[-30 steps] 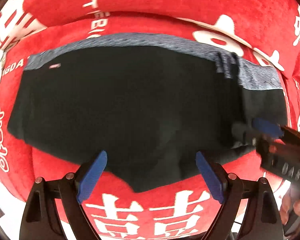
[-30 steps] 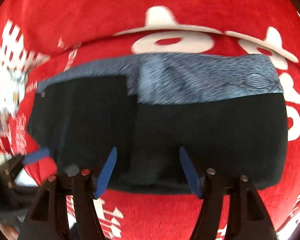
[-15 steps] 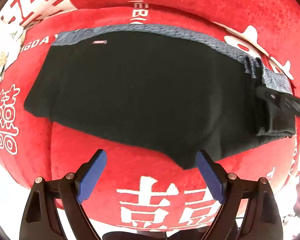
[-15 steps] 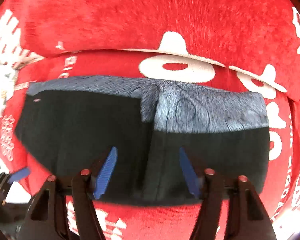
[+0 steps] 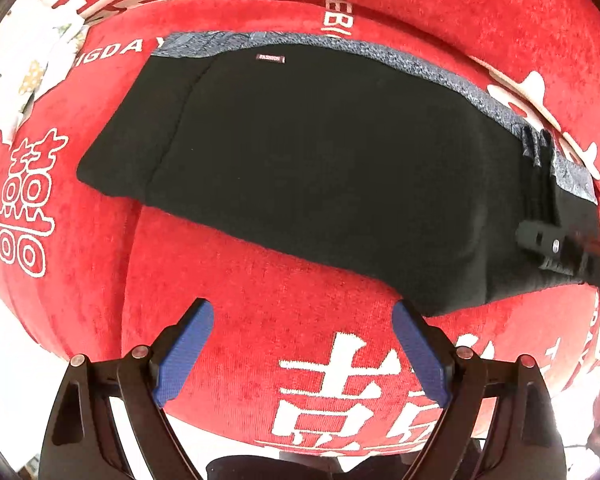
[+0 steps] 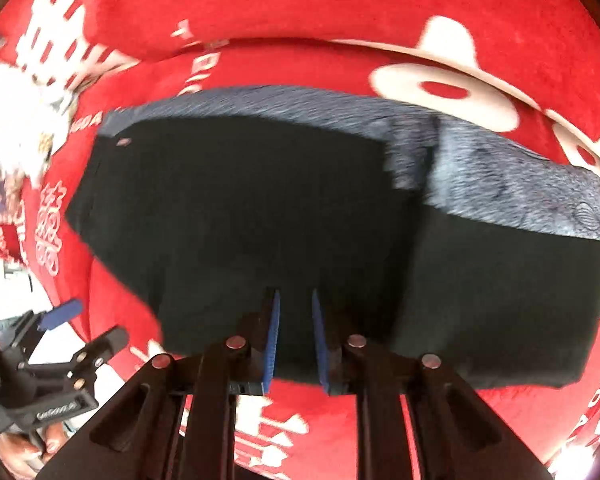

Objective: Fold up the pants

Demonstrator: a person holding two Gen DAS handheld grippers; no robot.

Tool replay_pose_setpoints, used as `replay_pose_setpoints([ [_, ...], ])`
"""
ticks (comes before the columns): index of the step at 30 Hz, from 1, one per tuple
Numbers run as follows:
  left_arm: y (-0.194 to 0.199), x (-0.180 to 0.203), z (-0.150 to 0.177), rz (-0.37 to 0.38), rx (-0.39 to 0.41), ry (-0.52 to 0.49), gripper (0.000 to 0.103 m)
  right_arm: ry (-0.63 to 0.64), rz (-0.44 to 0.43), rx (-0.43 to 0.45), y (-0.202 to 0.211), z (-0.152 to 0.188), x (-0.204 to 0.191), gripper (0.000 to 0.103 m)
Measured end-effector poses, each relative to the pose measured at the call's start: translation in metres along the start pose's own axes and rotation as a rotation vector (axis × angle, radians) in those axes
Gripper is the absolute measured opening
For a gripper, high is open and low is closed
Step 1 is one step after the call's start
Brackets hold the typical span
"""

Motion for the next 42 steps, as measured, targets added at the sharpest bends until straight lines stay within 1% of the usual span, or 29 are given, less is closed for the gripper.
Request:
replay_pose_setpoints([
  [1, 0.000, -0.001, 0.001, 0.002, -0.001, 0.003, 0.091, 0.002, -0.010, -0.006, 0.001, 0.003, -0.007, 0.025],
  [2, -0.001, -0.003, 0.002, 0.008, -0.006, 0.008, 0.091, 0.003, -0.018, -0.014, 0.001, 0.007, -0.012, 0.035],
  [3, -0.002, -0.004, 0.003, 0.013, -0.013, 0.014, 0.091, 0.007, -0.021, -0.020, 0.002, 0.010, -0.014, 0.046],
  [4, -0.003, -0.004, 0.003, 0.015, -0.019, 0.018, 0.091, 0.011, -0.021, -0.027, 0.003, 0.015, -0.016, 0.051],
  [5, -0.005, -0.006, 0.005, 0.017, -0.022, 0.021, 0.091, 0.014, -0.022, -0.033, 0.006, 0.021, -0.017, 0.055],
  [7, -0.006, -0.008, 0.007, 0.035, -0.030, 0.030, 0.091, 0.015, -0.027, -0.048, 0.009, 0.026, -0.019, 0.056],
  [9, -0.007, -0.009, 0.009, 0.065, -0.039, 0.049, 0.091, 0.000, -0.026, -0.064, 0.011, 0.037, -0.017, 0.059],
  [11, -0.007, -0.012, 0.010, 0.072, -0.040, 0.054, 0.091, -0.024, -0.019, -0.075, 0.012, 0.043, -0.012, 0.060],
  [16, -0.006, -0.015, 0.009, 0.063, -0.031, 0.061, 0.091, -0.078, -0.010, -0.080, 0.016, 0.046, -0.003, 0.060],
  [19, -0.011, -0.020, 0.003, 0.051, -0.032, 0.064, 0.091, -0.084, -0.008, -0.077, 0.018, 0.049, -0.001, 0.060],
  [28, -0.010, -0.042, -0.001, 0.030, -0.020, 0.094, 0.091, -0.096, -0.014, -0.092, 0.018, 0.057, -0.006, 0.060],
  [32, -0.013, -0.058, -0.004, 0.016, -0.014, 0.125, 0.091, -0.093, -0.018, -0.091, 0.018, 0.055, -0.012, 0.060],
  [42, -0.020, -0.108, -0.014, -0.003, -0.009, 0.238, 0.091, -0.076, -0.021, -0.080, 0.012, 0.045, -0.026, 0.060],
])
Point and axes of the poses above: each gripper's, at about its wrist camera, not at the fingertips, and y roughly against the way its jaws point, x to its right, z to its underside, the point moved 5 cm from there along -y, roughly the way its jaws point, and after that the axes turned 13 degrees about x, right-handed, at the moved point
